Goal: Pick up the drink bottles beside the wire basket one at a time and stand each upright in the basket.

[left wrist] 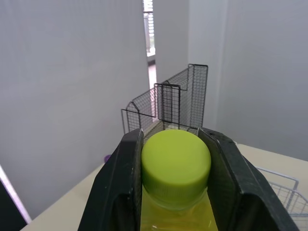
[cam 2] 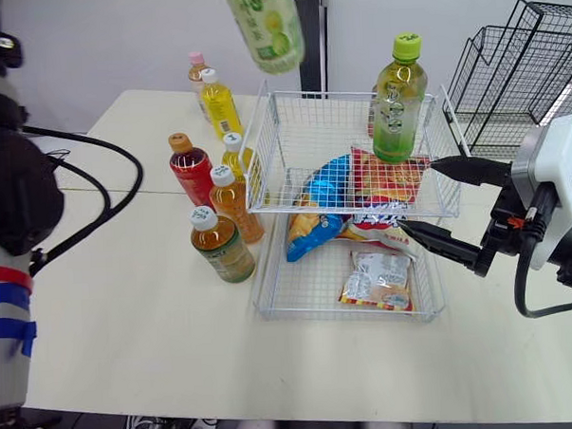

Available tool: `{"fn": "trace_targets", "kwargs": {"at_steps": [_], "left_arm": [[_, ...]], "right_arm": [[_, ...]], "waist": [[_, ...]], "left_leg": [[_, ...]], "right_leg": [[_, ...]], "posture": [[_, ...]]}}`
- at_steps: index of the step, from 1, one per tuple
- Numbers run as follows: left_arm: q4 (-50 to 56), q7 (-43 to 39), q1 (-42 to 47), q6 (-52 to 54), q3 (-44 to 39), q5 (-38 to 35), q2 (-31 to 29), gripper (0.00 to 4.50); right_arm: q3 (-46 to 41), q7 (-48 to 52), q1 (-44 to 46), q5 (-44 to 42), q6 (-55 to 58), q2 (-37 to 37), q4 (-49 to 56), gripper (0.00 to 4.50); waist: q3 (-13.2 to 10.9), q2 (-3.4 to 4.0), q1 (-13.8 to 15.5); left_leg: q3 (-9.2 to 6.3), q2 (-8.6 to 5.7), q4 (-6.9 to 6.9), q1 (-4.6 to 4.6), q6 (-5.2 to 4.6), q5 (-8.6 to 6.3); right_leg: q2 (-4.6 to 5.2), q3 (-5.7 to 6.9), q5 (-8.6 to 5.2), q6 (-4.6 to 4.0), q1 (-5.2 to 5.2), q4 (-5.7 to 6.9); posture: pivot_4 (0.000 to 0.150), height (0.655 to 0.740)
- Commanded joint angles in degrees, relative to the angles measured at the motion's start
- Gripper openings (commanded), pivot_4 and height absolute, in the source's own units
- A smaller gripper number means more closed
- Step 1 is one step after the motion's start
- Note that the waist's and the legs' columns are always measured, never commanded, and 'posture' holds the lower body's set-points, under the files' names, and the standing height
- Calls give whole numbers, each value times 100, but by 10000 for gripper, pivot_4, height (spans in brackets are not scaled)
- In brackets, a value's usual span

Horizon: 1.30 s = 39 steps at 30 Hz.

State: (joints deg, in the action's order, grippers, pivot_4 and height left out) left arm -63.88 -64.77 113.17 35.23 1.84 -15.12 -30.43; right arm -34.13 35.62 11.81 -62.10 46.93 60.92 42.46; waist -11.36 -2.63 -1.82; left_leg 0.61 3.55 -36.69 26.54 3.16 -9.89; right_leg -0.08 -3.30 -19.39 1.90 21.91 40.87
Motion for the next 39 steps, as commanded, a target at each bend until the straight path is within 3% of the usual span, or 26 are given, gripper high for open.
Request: {"fn": "trace_targets", "kwargs": {"at_steps": [1,11,29,39], "left_arm": [[-9,-53,129,-535,-187,42,325,13678],[-394,227,-493,-1398,-195,372,1229,13678],[-766,340,-673,-1614,-274,795,1690,13678],[-662,-55,-570,-1517,-404,805,1488,44731]], "right_arm": [[-253,-180,-4,-102,-43,51,104,45000],[-563,-519,-274,-348,-17,48,338,45000],[-875,-795,-526,-662,4,217,445,45000],[-943,-834,-652,-700,-38,225,482,45000]], "waist": [[0,1,-2],[-2,14,-6],[-1,17,0],[3,23,-5]], "left_leg": [[0,0,-1,3,0,0],[8,-2,-5,10,0,1],[5,-5,-13,17,1,1],[6,-5,-18,15,0,1]], "right_leg": [[0,0,0,0,3,1],[-3,-14,1,-1,16,13],[-3,-13,2,-1,18,17],[-4,-13,2,-1,17,23]], "posture": [[1500,7347],[1500,7347],[1500,7347],[1500,7347]]}}
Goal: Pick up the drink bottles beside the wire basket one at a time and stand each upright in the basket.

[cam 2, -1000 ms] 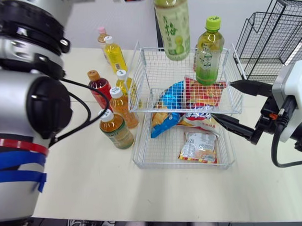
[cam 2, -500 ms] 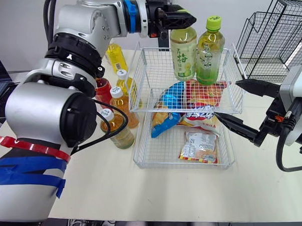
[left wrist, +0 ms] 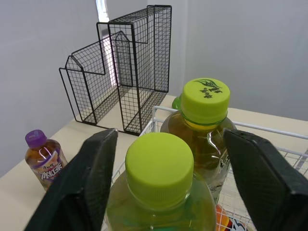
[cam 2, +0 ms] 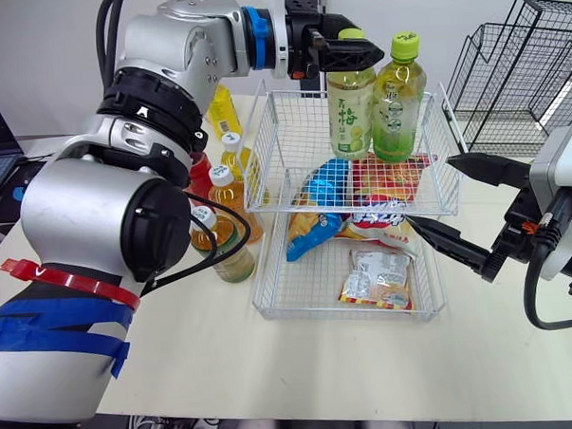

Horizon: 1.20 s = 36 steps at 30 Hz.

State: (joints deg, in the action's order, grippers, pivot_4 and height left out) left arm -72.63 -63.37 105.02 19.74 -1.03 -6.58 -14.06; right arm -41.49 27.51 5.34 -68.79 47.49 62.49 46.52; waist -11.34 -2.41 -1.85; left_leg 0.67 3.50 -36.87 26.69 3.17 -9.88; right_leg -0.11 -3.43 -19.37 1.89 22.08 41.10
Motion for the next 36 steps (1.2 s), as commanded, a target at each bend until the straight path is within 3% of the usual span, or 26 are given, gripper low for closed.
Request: {"fn": "trace_targets", "kwargs": {"at_steps": [1,6,11,20,25,30,36], "left_arm": [[261,-323,250,59,-115,-51,-226,44935],[661,-931,203,286,-121,-99,-710,44935],[1716,-1320,-205,629,-229,-293,-1371,44935],[3915,-471,-1593,1642,-714,-571,-2631,44935],[5201,-70,-2927,2083,-1220,-860,-3373,44935],[5776,267,-4618,2096,-1936,-1111,-3896,44935],[6183,719,-6407,1750,-2578,-1344,-3822,44935]], "right_arm": [[-210,-19,-6,-11,-105,67,69,45000],[-190,-83,-9,84,-167,7,57,45000],[-64,-5,4,160,-240,-2,-8,45000],[627,497,555,429,-489,155,-486,45000],[1094,815,955,622,-604,148,-755,45000],[1483,1094,1281,812,-690,95,-978,45000],[1856,1196,1512,894,-709,-47,-912,45000]], "waist": [[1,1,-3],[2,4,-17],[4,7,-17],[6,11,-32],[7,13,-48],[8,14,-49],[8,12,-5]], "left_leg": [[0,0,0,0,0,0],[-1,3,0,-2,0,0],[-1,5,0,-2,1,0],[-7,10,-7,-35,0,0],[-9,13,-6,-47,1,0],[-8,15,-5,-84,0,0],[-8,18,-8,-88,-1,-1]], "right_leg": [[-1,0,0,0,0,0],[-4,0,0,0,0,3],[-4,0,0,0,0,3],[-4,3,0,0,-34,7],[-2,4,0,-1,-44,7],[1,4,0,-1,-77,6],[7,6,1,-2,-81,7]], "posture": [[1500,7347],[1500,7347],[1500,7347],[1500,7347],[1500,7347],[1500,7347],[1500,7347]]}}
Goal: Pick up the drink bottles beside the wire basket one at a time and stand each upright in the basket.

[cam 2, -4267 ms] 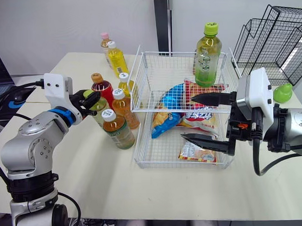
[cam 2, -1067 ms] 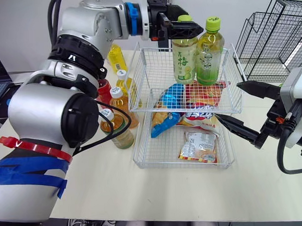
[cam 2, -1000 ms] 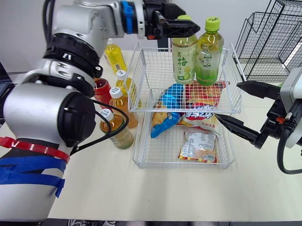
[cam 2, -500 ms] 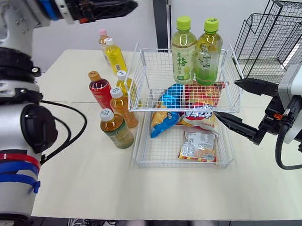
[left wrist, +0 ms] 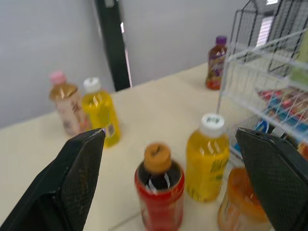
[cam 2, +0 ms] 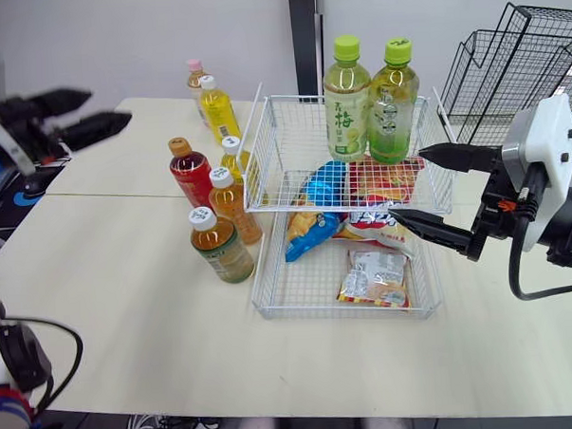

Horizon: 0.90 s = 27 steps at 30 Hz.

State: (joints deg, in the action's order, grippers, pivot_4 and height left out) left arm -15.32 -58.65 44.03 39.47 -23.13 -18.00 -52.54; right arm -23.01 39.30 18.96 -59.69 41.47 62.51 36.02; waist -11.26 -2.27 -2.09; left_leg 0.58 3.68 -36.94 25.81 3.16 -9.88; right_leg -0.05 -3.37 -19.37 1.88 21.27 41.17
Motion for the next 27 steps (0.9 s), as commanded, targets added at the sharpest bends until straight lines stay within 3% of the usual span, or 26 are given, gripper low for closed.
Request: {"fn": "trace_targets", "kwargs": {"at_steps": [1,6,12,17,27], "left_arm": [[536,342,-468,-240,-417,-258,95,44935],[956,911,-938,-206,-451,-490,559,44935],[1017,1455,-777,-193,-94,-521,904,44935],[736,1940,-366,-328,217,-408,1234,44935],[-610,3243,740,-961,755,246,1865,44935]], "right_arm": [[34,-6,180,-46,-82,-67,178,45000],[-41,-386,124,-405,97,-164,617,45000],[-575,-728,-627,-705,133,-289,1195,45000],[-669,-900,-942,-848,42,-351,1388,45000],[-293,-1195,-507,-954,48,-279,1263,45000]], "waist": [[1,-2,37],[2,-4,86],[4,-6,69],[5,-8,57],[5,-8,37]], "left_leg": [[-1,1,0,2,0,0],[-10,2,0,7,-1,0],[-14,-4,1,6,-1,0],[-15,-10,-3,4,-1,1],[-11,-10,0,3,-1,1]], "right_leg": [[1,1,0,0,1,-2],[17,12,0,1,-6,-6],[13,18,0,1,-9,-6],[6,20,1,2,-13,-5],[0,13,1,2,-11,-8]], "posture": [[1500,7347],[1500,7347],[1500,7347],[1500,7347],[1500,7347]]}}
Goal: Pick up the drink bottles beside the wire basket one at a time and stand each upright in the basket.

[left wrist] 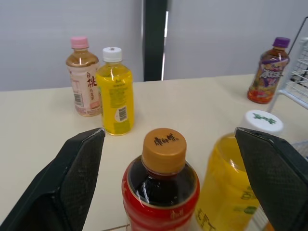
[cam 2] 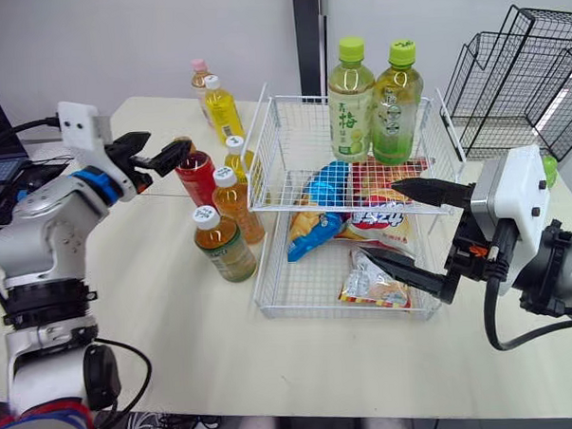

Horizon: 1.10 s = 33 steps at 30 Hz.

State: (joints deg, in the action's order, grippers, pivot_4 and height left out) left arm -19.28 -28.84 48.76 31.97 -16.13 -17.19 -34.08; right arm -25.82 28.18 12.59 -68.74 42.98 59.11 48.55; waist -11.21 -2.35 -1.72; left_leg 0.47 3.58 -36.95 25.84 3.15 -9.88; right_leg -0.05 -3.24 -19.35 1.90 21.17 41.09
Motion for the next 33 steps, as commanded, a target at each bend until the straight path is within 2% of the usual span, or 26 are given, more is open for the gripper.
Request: {"fn": "trace_targets", "kwargs": {"at_steps": [1,13,17,24,30,33], "left_arm": [[-355,295,363,-266,101,206,57,44935],[-2085,150,1256,-975,595,631,234,44935],[-2496,28,1474,-1207,698,722,274,36586],[-2677,-35,1505,-1327,678,746,218,14720],[-2045,-298,1230,-953,584,627,-125,13854],[-1494,-735,1339,-511,585,528,-567,13853]], "right_arm": [[17,-103,155,-61,-104,61,5,45000],[173,-277,294,-161,-90,50,2,45000],[190,-333,330,-219,-87,67,-7,45000],[172,-412,317,-286,-98,86,14,45000],[123,-434,266,-285,-120,86,61,45000],[40,-400,221,-241,-126,114,48,45000]], "waist": [[0,0,0],[0,0,3],[0,-1,5],[0,-1,1],[-1,-1,-23],[-5,-7,-41]], "left_leg": [[1,0,0,1,0,0],[3,-1,4,2,0,0],[3,-2,4,4,0,0],[4,-1,5,4,0,0],[6,1,7,4,0,0],[9,4,9,5,1,0]], "right_leg": [[0,-1,0,0,1,0],[0,-1,0,0,4,-2],[0,0,0,0,4,-3],[0,-1,0,0,5,-3],[0,-3,0,0,7,-4],[-3,-7,0,0,15,-2]], "posture": [[1500,7347],[1500,7347],[1500,7347],[1500,7347],[1500,7347],[1500,7347]]}}
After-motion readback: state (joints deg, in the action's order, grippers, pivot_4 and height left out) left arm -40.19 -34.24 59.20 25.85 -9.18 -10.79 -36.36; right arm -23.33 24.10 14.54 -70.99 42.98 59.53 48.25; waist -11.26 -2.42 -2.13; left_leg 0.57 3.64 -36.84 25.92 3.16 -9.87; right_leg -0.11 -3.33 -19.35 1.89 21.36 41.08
